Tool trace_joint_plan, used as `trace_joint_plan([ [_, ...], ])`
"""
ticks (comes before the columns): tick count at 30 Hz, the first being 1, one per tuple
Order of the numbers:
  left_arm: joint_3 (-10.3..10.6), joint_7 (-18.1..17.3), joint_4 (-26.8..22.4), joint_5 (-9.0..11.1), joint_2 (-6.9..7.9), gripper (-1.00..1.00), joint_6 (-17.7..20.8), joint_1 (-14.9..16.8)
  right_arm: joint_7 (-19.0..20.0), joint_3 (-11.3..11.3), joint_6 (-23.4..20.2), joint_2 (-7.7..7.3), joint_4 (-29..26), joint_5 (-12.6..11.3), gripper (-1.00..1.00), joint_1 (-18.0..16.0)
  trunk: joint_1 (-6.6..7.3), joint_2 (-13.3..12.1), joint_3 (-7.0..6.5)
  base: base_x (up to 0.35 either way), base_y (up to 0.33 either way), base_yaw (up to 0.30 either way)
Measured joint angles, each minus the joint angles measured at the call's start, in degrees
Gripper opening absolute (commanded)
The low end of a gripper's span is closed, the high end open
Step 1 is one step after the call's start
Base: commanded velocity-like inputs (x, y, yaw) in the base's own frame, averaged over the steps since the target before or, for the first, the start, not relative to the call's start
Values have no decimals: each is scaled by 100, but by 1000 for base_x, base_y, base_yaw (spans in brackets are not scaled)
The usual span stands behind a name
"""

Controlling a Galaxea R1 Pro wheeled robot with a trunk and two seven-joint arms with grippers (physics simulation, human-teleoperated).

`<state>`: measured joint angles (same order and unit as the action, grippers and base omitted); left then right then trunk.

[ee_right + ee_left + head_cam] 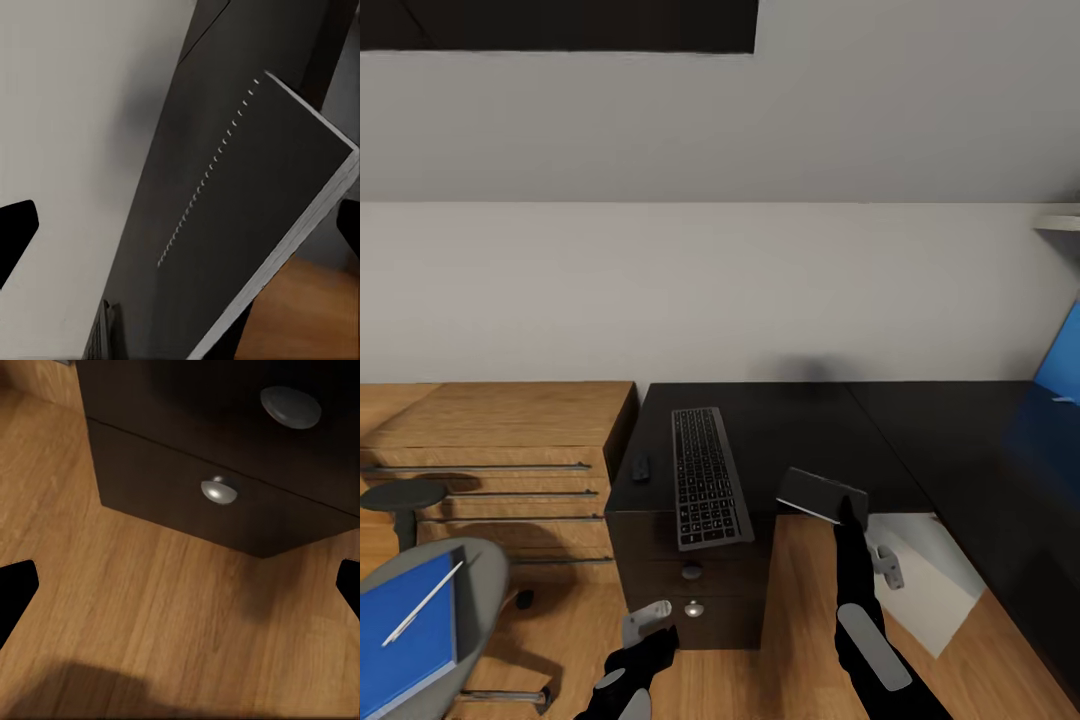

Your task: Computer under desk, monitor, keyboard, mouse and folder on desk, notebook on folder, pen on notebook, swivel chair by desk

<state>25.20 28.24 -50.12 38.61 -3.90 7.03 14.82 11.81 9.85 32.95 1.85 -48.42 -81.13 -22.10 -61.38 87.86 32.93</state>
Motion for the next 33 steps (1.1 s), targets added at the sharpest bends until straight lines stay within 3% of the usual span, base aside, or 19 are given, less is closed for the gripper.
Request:
trace_joint_plan([
  [33, -1, 0, 20, -1, 0, 100, 0, 0, -2, -3, -1, 0, 135, -1, 100, 0, 1, 0, 0, -12, 0, 0],
])
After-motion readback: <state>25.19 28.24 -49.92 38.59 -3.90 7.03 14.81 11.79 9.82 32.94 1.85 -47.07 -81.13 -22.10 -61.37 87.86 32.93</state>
